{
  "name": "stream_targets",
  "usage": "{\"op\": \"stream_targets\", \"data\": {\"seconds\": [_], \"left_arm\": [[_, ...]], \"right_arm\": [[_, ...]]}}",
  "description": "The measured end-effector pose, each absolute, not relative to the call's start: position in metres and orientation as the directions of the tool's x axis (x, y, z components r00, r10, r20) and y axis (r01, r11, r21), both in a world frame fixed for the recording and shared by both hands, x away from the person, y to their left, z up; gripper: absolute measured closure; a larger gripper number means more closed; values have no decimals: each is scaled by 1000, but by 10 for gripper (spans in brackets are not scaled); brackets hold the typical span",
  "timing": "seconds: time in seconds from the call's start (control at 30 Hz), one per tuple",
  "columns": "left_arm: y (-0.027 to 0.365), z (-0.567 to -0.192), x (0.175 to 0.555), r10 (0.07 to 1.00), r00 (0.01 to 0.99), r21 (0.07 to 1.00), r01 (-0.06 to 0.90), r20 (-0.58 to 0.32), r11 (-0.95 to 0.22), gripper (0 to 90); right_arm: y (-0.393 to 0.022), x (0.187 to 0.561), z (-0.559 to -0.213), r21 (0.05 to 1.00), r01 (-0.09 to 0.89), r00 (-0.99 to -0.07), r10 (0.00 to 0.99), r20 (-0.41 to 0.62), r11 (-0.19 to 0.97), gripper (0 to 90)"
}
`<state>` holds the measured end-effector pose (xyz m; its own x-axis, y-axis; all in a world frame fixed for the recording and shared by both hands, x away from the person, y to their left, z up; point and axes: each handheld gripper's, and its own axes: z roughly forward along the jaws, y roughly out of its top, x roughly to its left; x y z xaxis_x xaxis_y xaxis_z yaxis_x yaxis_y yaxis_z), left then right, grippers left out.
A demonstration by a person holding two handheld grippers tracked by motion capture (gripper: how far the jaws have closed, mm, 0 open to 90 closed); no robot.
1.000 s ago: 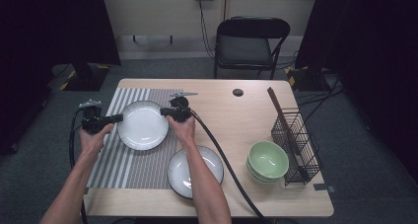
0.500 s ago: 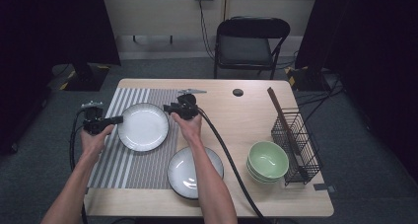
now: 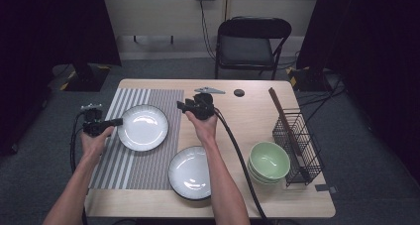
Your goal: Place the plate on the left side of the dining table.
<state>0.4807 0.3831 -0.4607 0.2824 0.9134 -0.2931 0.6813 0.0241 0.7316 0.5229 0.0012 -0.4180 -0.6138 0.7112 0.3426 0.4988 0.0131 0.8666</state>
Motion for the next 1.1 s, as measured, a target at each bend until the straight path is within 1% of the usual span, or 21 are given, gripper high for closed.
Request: {"op": "stream_targets", "data": {"seconds": [0.1, 0.4, 0.67, 0.8, 0.87, 0.93, 1.1], "left_arm": [[384, -464, 480, 918, 273, 724, 690, -288, 22, 856], [389, -470, 482, 910, 253, 706, 706, -328, 58, 855], [390, -472, 480, 915, 258, 701, 712, -309, 36, 844], [391, -476, 479, 922, 243, 694, 719, -301, 37, 835], [394, -480, 477, 921, 239, 693, 719, -308, 45, 834], [397, -481, 476, 913, 237, 699, 712, -333, 71, 841], [396, -481, 476, 914, 242, 701, 711, -325, 61, 840]], "right_arm": [[-3, 521, -415, 869, 494, -616, 710, 342, 9, 562], [-11, 519, -413, 875, 485, -609, 717, 339, -2, 566], [-16, 516, -409, 880, 476, -608, 724, 325, 5, 573], [-20, 513, -406, 884, 467, -607, 728, 317, 4, 570], [-23, 512, -406, 886, 464, -607, 730, 315, 2, 567], [-25, 511, -406, 886, 464, -603, 733, 315, 2, 565], [-28, 510, -407, 887, 462, -599, 739, 309, 4, 555]]}}
